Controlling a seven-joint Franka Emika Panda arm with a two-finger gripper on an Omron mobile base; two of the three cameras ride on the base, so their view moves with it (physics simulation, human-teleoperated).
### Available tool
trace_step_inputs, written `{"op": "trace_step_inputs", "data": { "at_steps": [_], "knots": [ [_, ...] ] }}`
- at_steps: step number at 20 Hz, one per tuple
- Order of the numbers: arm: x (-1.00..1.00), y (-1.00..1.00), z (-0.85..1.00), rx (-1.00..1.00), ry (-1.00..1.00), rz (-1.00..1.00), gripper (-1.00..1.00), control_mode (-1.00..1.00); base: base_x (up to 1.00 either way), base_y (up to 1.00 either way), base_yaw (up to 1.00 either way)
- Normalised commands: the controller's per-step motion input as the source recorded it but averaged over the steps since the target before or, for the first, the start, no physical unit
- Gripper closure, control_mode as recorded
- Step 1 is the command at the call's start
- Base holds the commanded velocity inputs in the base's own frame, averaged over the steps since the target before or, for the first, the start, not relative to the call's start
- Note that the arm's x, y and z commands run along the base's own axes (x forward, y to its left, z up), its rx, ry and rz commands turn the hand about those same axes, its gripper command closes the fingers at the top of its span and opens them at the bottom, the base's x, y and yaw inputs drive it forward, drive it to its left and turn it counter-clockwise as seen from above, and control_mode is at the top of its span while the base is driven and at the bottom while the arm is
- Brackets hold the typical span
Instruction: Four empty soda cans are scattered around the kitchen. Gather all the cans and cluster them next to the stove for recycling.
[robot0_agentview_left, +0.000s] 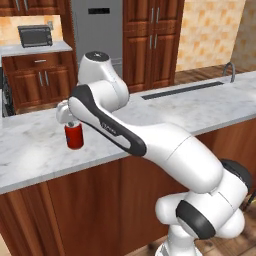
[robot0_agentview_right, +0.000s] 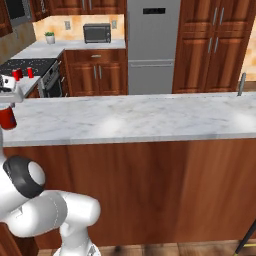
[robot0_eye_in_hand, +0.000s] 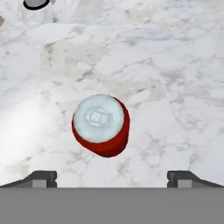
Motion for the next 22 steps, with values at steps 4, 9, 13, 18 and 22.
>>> {"op": "trace_step_inputs", "data": {
  "at_steps": [4, 9, 13, 18, 22],
  "knots": [
    [0.13, 0.09, 0.0, 0.0, 0.0, -0.01, -1.0, -1.0, 0.0, 0.0, 0.0],
    [0.01, 0.24, -0.03, 0.0, 0.0, -0.01, -1.0, -1.0, 0.0, 0.0, 0.0],
    [0.06, 0.27, -0.1, 0.0, 0.0, -0.01, -1.0, -1.0, 0.0, 0.0, 0.0],
    [0.2, 0.13, -0.06, 0.0, 0.0, 0.0, -1.0, -1.0, 0.0, 0.0, 0.0],
    [0.18, 0.06, 0.0, 0.0, 0.0, 0.0, -1.0, -1.0, 0.0, 0.0, 0.0]
  ]
}}
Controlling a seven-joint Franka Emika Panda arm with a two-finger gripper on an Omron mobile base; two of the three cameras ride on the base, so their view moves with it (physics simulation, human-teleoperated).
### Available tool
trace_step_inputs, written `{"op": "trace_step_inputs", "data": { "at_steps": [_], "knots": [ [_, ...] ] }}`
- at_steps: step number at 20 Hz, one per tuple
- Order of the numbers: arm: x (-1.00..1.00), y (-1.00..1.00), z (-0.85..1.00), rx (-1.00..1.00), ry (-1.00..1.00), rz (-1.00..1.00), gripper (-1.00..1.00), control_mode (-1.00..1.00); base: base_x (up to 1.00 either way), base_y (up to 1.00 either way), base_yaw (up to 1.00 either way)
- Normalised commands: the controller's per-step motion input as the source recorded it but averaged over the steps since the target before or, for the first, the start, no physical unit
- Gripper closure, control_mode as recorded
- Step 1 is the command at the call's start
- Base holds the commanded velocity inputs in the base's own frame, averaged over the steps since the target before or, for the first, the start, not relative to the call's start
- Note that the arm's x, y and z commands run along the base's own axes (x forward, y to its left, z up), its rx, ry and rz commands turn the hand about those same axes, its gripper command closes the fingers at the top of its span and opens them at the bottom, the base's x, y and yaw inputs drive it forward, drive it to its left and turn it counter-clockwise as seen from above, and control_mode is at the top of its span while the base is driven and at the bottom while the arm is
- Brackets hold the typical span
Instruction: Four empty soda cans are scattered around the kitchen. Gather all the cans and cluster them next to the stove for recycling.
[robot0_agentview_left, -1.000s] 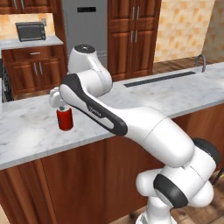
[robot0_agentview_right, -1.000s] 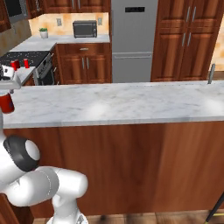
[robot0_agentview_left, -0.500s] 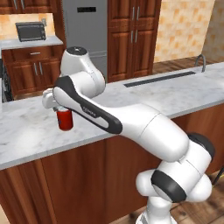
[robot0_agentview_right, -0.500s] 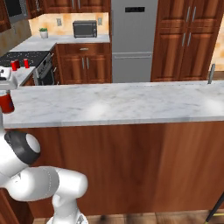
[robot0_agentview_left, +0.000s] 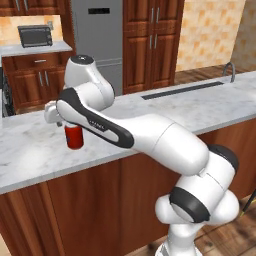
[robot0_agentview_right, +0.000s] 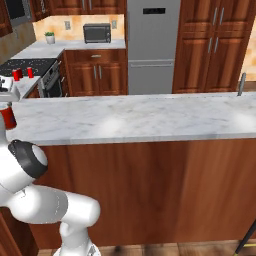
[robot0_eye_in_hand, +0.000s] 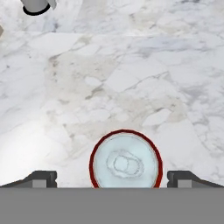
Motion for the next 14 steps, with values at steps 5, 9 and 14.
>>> {"op": "trace_step_inputs", "data": {
  "at_steps": [5, 9, 14],
  "knots": [
    [0.07, 0.0, 0.0, 0.0, 0.03, 0.0, -1.0, -1.0, 0.0, 0.0, 0.0],
    [0.0, 0.0, 0.0, 0.0, 0.0, 0.0, -1.0, -1.0, 0.0, 0.0, 0.0],
    [0.0, 0.0, -0.24, 0.0, 0.0, 0.0, -1.0, -1.0, 0.0, 0.0, 0.0]
  ]
}}
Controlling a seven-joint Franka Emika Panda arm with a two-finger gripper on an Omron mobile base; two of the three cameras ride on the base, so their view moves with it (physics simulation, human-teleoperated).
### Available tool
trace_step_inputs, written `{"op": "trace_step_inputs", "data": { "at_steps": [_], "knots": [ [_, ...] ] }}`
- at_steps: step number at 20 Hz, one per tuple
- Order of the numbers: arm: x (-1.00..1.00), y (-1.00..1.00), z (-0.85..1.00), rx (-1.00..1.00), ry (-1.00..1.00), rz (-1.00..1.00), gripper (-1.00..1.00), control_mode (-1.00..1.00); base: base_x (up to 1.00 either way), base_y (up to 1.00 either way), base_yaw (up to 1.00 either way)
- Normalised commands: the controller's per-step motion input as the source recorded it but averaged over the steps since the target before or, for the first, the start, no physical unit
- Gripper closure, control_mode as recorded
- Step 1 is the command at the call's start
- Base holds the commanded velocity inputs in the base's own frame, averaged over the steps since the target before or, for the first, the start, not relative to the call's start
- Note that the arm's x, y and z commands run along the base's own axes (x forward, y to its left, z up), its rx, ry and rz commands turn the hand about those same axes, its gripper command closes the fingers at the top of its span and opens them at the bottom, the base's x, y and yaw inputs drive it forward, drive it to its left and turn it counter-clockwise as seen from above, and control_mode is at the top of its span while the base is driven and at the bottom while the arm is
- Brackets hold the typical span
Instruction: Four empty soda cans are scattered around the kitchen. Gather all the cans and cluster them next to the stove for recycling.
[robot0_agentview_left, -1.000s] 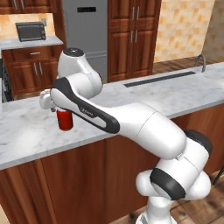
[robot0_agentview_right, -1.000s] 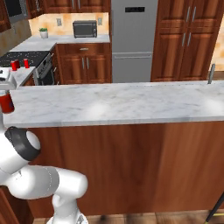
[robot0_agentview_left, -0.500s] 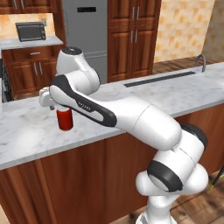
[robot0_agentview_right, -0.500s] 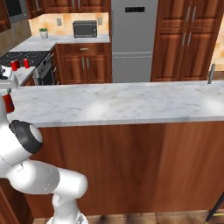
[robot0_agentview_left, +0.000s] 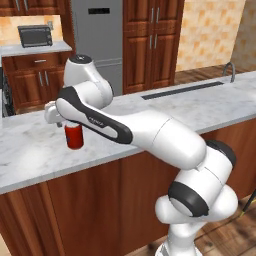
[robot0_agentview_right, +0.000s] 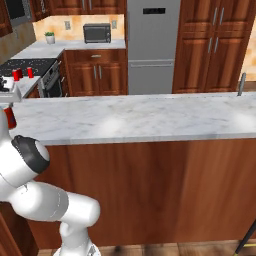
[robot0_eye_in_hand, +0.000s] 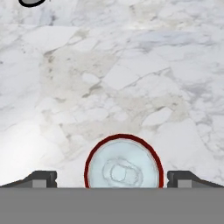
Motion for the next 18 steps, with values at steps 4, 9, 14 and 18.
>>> {"op": "trace_step_inputs", "data": {
  "at_steps": [4, 9, 14, 18],
  "knots": [
    [0.0, 0.0, -0.38, 0.0, 0.0, 0.0, -1.0, -1.0, 0.0, 0.0, 0.0],
    [0.0, 0.0, -0.26, 0.0, 0.0, 0.0, -1.0, -1.0, 0.0, 0.0, 0.0],
    [0.0, 0.0, -0.03, 0.0, 0.0, 0.0, -1.0, -1.0, 0.0, 0.0, 0.0],
    [0.0, 0.0, -0.03, 0.0, 0.0, 0.0, -1.0, -1.0, 0.0, 0.0, 0.0]
  ]
}}
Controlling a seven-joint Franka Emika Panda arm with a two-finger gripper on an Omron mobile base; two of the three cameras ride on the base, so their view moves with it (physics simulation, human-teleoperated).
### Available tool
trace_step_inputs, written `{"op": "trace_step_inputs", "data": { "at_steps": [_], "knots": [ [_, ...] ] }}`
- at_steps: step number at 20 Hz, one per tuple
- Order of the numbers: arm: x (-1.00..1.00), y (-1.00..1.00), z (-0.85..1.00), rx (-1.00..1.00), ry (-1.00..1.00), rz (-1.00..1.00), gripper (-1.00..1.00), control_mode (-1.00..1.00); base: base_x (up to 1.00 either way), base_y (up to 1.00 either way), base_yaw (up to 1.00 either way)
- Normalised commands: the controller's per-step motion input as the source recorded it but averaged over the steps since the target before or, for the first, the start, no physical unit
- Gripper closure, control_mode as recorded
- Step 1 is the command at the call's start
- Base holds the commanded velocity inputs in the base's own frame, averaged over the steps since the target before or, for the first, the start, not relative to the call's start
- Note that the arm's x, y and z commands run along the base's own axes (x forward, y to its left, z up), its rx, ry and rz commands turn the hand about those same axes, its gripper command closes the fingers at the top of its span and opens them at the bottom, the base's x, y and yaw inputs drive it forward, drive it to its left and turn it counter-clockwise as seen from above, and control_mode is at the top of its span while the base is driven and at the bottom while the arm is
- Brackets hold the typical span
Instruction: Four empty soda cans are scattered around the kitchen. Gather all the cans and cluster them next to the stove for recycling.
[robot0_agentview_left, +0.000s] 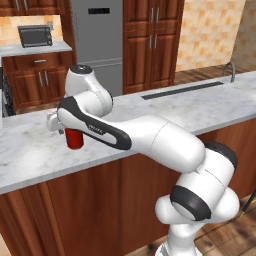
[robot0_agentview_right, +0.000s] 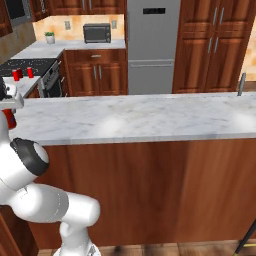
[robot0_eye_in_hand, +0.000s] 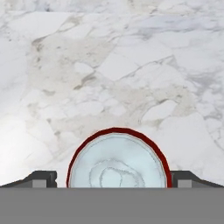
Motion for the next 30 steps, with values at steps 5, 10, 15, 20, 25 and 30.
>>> {"op": "trace_step_inputs", "data": {
  "at_steps": [5, 10, 15, 20, 25, 30],
  "knots": [
    [0.0, 0.0, -0.04, 0.0, 0.0, 0.0, -1.0, -1.0, 0.0, 0.0, 0.0],
    [0.0, 0.0, 0.0, 0.0, 0.0, 0.0, 1.0, -1.0, 0.0, 0.0, 0.0],
    [0.0, 0.0, 0.0, 0.0, 0.0, 0.0, 1.0, -1.0, 0.0, 0.0, 0.0],
    [0.06, -0.1, 0.02, 0.0, 0.01, 0.0, 1.0, -1.0, 0.0, 0.0, 0.0],
    [-0.46, -0.48, 0.44, 0.0, 0.03, -0.02, 1.0, -1.0, 0.0, 0.0, 0.0],
    [-0.92, -0.51, 0.61, 0.0, 0.0, 0.0, 1.0, -1.0, 0.0, 0.0, 0.0]
  ]
}}
